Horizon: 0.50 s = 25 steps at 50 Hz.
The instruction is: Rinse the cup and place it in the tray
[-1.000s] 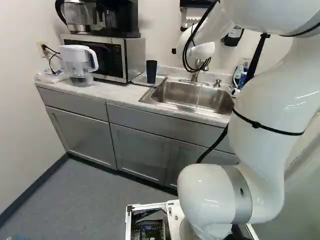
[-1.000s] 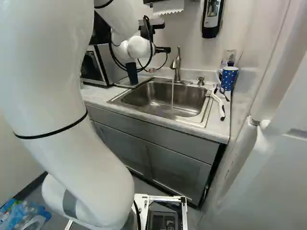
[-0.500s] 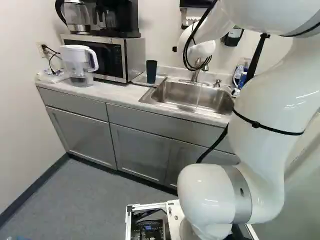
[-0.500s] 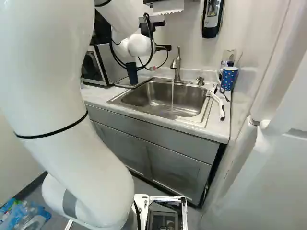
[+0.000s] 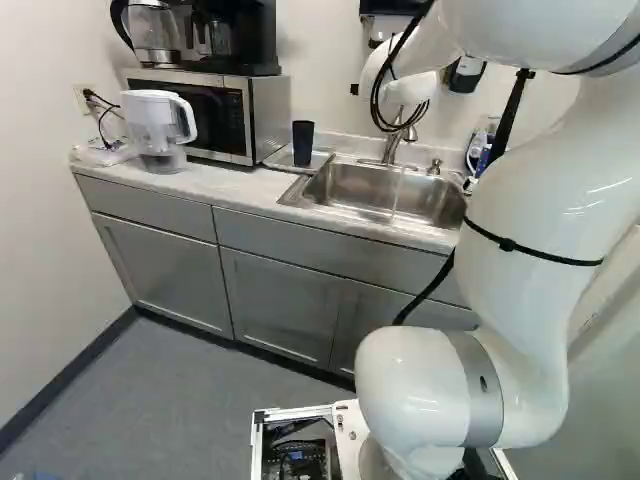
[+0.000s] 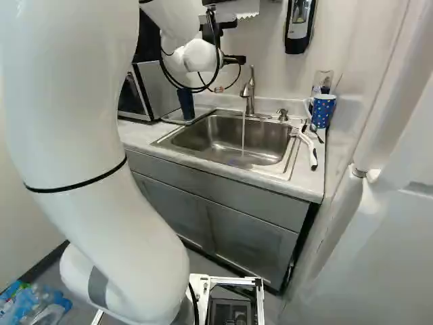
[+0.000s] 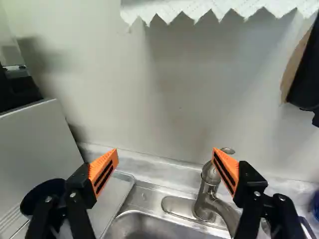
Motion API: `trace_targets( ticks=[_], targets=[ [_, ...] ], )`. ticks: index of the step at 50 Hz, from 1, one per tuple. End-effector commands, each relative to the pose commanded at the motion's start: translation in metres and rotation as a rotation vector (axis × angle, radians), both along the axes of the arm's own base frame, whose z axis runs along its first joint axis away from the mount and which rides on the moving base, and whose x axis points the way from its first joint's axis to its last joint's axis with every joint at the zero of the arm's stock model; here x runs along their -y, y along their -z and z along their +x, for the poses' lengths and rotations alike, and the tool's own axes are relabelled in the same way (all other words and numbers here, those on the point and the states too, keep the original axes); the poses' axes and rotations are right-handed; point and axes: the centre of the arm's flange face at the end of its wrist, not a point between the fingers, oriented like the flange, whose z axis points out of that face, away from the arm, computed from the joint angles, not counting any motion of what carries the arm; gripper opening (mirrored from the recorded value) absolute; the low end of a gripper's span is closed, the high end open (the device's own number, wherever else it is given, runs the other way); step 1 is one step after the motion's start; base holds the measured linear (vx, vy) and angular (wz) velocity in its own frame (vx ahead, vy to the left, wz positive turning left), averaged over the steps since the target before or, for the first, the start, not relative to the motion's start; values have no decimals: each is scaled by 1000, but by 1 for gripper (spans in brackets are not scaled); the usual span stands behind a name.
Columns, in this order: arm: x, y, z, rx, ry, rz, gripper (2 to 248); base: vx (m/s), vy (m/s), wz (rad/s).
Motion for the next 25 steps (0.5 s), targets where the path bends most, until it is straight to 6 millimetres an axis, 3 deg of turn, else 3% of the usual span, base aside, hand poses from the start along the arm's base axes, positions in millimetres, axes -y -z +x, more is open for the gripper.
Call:
trace_targets(
  ticks=[25],
  targets=[
    [17,-16,9,-69,33,8,247,0,0,0]
  ],
)
